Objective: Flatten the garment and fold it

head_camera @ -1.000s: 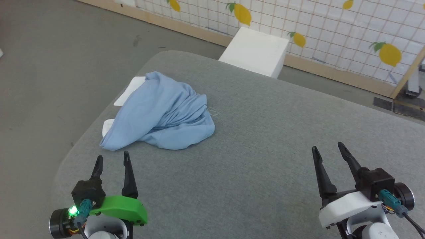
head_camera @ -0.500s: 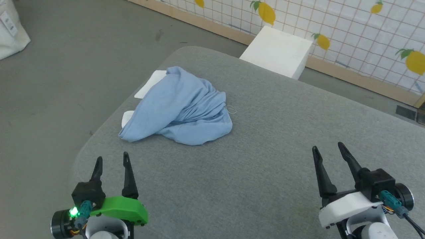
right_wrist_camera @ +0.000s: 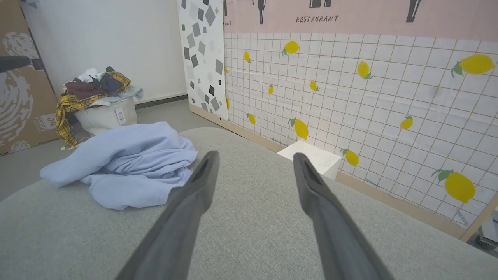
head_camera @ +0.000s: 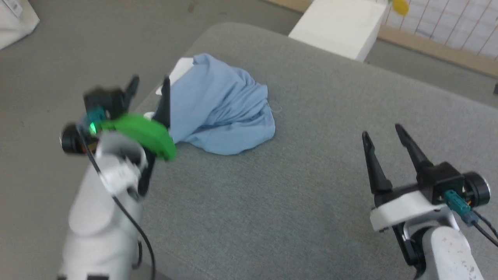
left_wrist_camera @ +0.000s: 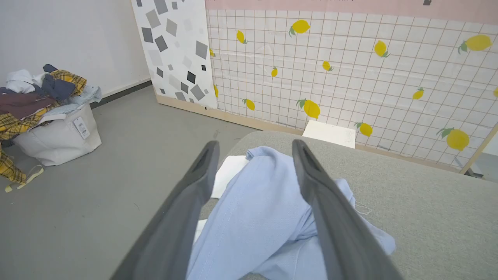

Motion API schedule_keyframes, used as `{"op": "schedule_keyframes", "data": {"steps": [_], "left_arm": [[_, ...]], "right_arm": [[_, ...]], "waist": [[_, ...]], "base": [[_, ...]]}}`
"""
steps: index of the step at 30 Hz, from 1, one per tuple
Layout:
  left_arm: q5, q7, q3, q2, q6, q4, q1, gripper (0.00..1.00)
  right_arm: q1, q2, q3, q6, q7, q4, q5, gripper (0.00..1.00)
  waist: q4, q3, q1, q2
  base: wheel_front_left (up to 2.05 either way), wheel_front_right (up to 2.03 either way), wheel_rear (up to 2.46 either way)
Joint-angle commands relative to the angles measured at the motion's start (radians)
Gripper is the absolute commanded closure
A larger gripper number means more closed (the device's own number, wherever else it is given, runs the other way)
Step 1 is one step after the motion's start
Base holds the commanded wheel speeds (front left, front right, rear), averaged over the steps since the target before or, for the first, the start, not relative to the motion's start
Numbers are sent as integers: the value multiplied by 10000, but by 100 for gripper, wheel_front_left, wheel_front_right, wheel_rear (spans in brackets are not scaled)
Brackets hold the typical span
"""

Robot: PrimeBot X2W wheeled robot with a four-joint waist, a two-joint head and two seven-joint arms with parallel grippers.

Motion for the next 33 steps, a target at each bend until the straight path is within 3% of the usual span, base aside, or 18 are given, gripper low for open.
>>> {"op": "schedule_keyframes", "data": {"steps": [1, 7, 14, 21, 24, 25, 26, 27, 30, 33], "left_arm": [[-330, 259, -15, 126, -117, 310, -701, 0], [-1571, 2057, 100, 623, -445, 1736, -2822, 0], [-2816, 3868, 311, 1141, -515, 3060, -3222, 0], [-3417, 6339, 383, 1082, 89, 4437, -2692, 0], [-3401, 6889, 331, 1168, 392, 4667, -2471, 0], [-3379, 7057, 291, 1207, 464, 4715, -2383, 9], [-3330, 7138, 228, 1267, 449, 4699, -2323, 38], [-3229, 7026, 180, 1398, 443, 4599, -2268, 100], [-2648, 5803, 37, 1908, 505, 4111, -2199, 100], [-2126, 3883, 126, 2301, 794, 3623, -2208, 100]], "right_arm": [[-306, -7, 50, -15, 49, -106, -150, 0], [-1241, -42, 268, -15, 154, -455, -464, 0], [-1855, -91, 335, -15, -24, -422, -446, 0], [-1989, -94, 159, -15, -238, -230, -396, 0], [-1973, -84, 107, -15, -324, -71, -351, 0], [-1955, -78, 100, -15, -371, 5, -318, 0], [-1938, -72, 100, -15, -404, 67, -289, 0], [-1912, -64, 107, -15, -444, 144, -249, 0], [-1815, -44, 122, -15, -577, 377, -131, 0], [-1586, -24, 71, -15, -752, 736, 36, 0]], "waist": [[-907, 1674, 0, 0], [-1837, 3482, 0, 0], [-2690, 4410, 0, 0], [-2932, 4561, 0, 0], [-2916, 4360, 0, 0], [-2896, 4228, 0, 0], [-2879, 4113, 0, 0], [-2860, 3952, 0, 0], [-2824, 3426, 0, 0], [-2786, 2564, 0, 0]], "base": [[0, 0, 0], [0, 0, 0], [0, 0, 0], [0, 0, 0], [0, 0, 0], [0, 0, 0], [0, 0, 0], [0, 0, 0], [0, 0, 0], [0, 0, 0]]}}
